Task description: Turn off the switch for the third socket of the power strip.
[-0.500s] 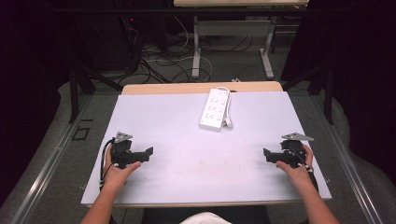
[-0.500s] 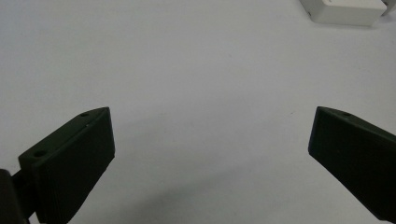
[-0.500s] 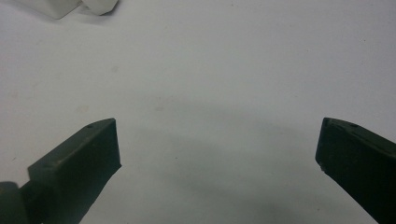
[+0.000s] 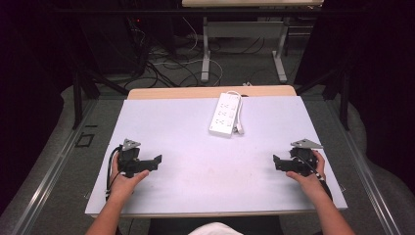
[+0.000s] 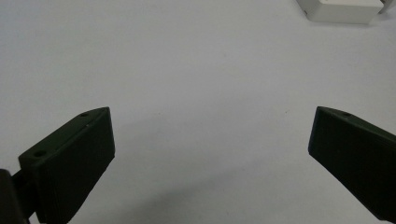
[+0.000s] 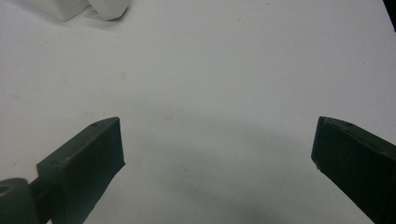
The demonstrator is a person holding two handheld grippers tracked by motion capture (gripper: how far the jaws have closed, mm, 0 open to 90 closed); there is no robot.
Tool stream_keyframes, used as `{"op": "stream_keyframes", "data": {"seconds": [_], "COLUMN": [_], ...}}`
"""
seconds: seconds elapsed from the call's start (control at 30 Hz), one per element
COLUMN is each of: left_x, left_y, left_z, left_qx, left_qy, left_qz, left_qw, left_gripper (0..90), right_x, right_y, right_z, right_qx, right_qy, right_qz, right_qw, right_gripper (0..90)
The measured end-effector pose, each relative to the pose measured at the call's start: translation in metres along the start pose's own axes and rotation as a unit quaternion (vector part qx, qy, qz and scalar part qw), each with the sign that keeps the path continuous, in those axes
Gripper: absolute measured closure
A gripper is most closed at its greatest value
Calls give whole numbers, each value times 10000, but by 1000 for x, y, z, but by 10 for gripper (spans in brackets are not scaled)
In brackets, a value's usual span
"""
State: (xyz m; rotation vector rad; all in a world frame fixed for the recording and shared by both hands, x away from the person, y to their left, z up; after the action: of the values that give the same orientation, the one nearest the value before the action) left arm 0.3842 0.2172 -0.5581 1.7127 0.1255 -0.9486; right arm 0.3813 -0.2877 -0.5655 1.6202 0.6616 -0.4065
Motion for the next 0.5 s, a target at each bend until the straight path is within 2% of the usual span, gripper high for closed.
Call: {"op": "stream_keyframes", "data": {"seconds": [0.13, 0.17, 0.33, 0.37, 0.5], "left_x": [-1, 0, -1, 0, -2], "left_y": [1, 1, 2, 2, 3], "left_z": [1, 2, 3, 4, 4], "left_qx": [23, -15, 44, 23, 78], "left_qy": [-22, 29, -29, 11, -31], "left_qz": [21, 91, 24, 99, 28], "left_qw": [10000, 10000, 10000, 9999, 10000], "left_gripper": [3, 3, 3, 3, 3], "right_x": [-1, -1, -4, -5, -7], "right_y": [1, 1, 5, 6, 12], "right_z": [-3, -4, -8, -9, -12], "right_qx": [20, 31, 181, 195, 125], "right_qy": [71, 104, 189, 218, 198], "right_qz": [-27, -40, -57, -41, -46], "right_qw": [10000, 9999, 9996, 9996, 9997], "right_gripper": [11, 9, 7, 3, 0]}}
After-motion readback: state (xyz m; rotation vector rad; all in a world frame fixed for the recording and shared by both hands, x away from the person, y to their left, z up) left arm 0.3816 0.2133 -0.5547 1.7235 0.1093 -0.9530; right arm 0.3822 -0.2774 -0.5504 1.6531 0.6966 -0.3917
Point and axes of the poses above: each handheld gripper's, and its own axes: x roughly forward along the jaws, y roughly out of its top, z roughly to its right, the point moved 4 cm from there along x, roughly forward along the jaws, and after that the axes turned 14 degrees about x, right-handed, at the moved point
